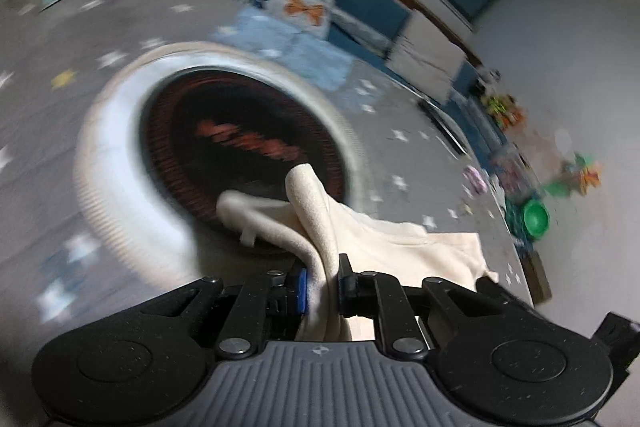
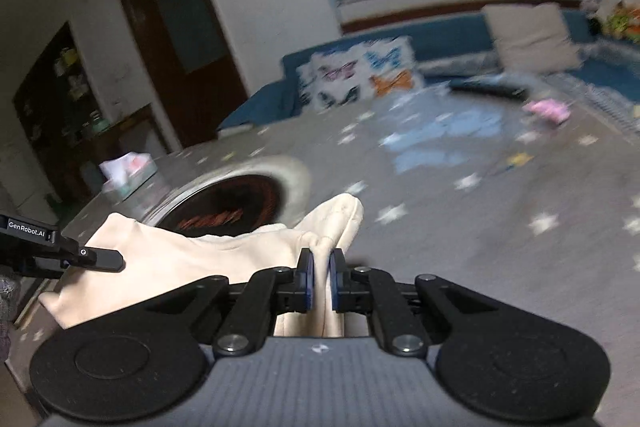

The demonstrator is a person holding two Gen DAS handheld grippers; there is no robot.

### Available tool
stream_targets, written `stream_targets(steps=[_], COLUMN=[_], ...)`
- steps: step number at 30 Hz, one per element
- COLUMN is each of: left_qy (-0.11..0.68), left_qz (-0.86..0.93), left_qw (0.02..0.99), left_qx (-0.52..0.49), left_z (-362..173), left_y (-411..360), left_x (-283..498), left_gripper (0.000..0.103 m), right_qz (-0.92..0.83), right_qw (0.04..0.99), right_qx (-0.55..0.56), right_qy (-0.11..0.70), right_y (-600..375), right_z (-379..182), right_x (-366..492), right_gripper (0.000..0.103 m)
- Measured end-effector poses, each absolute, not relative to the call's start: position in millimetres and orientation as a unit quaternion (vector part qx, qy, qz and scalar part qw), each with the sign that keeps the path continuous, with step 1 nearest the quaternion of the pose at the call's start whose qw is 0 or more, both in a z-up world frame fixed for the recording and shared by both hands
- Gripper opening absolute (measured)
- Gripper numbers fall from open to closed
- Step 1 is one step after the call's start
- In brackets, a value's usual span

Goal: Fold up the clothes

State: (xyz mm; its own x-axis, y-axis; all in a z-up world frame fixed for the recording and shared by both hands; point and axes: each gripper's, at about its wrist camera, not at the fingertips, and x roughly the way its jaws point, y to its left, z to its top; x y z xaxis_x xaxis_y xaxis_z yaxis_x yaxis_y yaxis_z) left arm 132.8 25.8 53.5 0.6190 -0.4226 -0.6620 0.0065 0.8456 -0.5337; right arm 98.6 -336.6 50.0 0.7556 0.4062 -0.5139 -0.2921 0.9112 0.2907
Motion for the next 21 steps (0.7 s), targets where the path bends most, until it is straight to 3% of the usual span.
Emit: stream_targets(steps=[10, 15, 17, 19, 21], left_qy=[0.428, 0.443, 0.448, 0.444, 0.43], left_qz=[-0.203, -0.216, -0.205, -0.192, -0.184], left_qw=[0.858, 0.858, 0.862, 0.87, 0.88], left_qx=[-0.198, -0.145, -0.115, -0.093, -0.08], left_z=[52.6, 36.5, 28.7, 29.3, 36.5], left_y=[-99.6, -145.7, -153.2, -151.2, -146.7], left_x=[204.2, 221.9, 223.3, 221.0, 219.4], left_gripper=[0.015, 0.016, 0.02, 0.032, 0.031], right_qz=[0.062, 0.007, -0.011, -0.02, -0.017], right_qw=[0.958, 0.952, 0.946, 0.945, 0.946], right_qx=[0.073, 0.071, 0.071, 0.07, 0.071], right_qy=[0.271, 0.297, 0.315, 0.32, 0.315], right_y=[-431.6, -464.0, -473.3, -479.3, -482.8], right_z=[74.2, 55.6, 43.0, 37.5, 38.0], right_x=[117.5, 137.2, 144.5, 145.0, 143.0], right_gripper=[0.007, 0.009, 0.009, 0.009, 0.009])
